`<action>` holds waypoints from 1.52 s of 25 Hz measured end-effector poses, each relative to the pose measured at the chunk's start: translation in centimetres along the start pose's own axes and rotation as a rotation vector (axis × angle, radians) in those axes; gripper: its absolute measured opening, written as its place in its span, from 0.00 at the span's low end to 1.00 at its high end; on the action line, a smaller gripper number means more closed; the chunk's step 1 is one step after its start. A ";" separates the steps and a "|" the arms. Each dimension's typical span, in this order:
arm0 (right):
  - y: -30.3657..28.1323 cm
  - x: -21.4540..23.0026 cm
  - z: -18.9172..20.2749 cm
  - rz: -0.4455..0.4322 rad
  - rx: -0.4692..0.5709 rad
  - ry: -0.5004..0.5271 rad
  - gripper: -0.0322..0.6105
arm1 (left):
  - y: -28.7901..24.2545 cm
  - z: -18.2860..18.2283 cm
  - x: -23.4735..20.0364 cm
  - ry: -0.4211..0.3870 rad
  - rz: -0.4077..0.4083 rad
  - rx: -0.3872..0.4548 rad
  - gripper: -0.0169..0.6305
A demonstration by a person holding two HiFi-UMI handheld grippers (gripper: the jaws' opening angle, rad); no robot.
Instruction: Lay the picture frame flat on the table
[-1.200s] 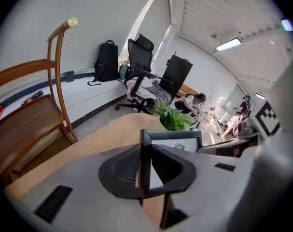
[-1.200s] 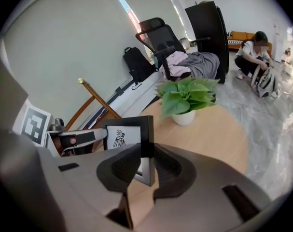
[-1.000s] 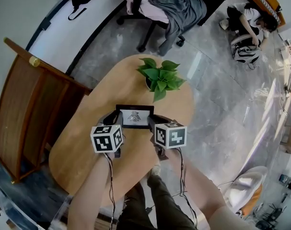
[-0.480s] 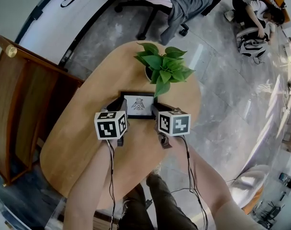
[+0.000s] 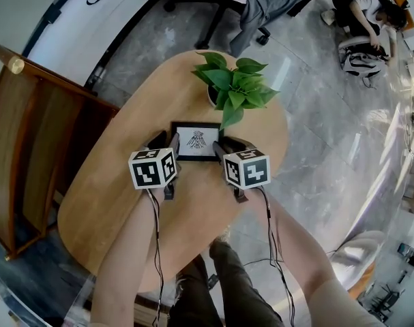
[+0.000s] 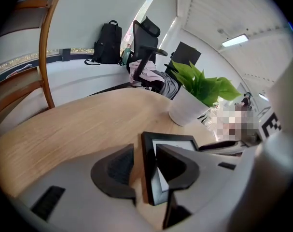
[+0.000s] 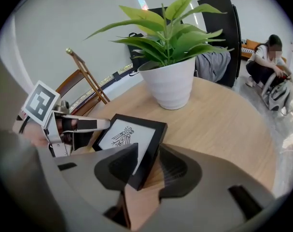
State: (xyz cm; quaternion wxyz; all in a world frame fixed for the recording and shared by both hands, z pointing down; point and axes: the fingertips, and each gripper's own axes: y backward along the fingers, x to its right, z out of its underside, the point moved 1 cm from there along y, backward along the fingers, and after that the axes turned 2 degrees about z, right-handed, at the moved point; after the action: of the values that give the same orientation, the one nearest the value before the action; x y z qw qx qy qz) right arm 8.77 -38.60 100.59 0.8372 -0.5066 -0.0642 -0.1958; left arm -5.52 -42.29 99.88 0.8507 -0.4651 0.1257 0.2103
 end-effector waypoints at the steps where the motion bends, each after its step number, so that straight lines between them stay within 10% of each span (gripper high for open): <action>1: 0.2 0.0 -0.2 0.000 0.000 0.010 0.21 | 0.3 0.0 -0.1 -0.010 -0.004 -0.004 0.22; 17: 15.9 -5.6 -8.2 0.007 0.125 0.030 0.13 | 15.1 -6.8 6.9 -0.081 0.085 0.017 0.15; 31: 38.0 -15.6 -16.4 -0.036 0.402 0.050 0.09 | 37.0 -16.9 15.9 -0.395 0.022 0.238 0.08; 38: 51.0 -22.3 -19.4 -0.117 0.566 0.089 0.07 | 48.9 -19.7 20.7 -0.357 0.020 0.400 0.07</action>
State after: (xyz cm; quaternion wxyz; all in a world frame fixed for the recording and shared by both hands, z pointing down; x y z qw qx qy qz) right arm 6.66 -28.76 42.54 0.9346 -0.2391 -0.1088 -0.2400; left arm -10.88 -30.51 44.70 0.9322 -0.2421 0.0173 0.2684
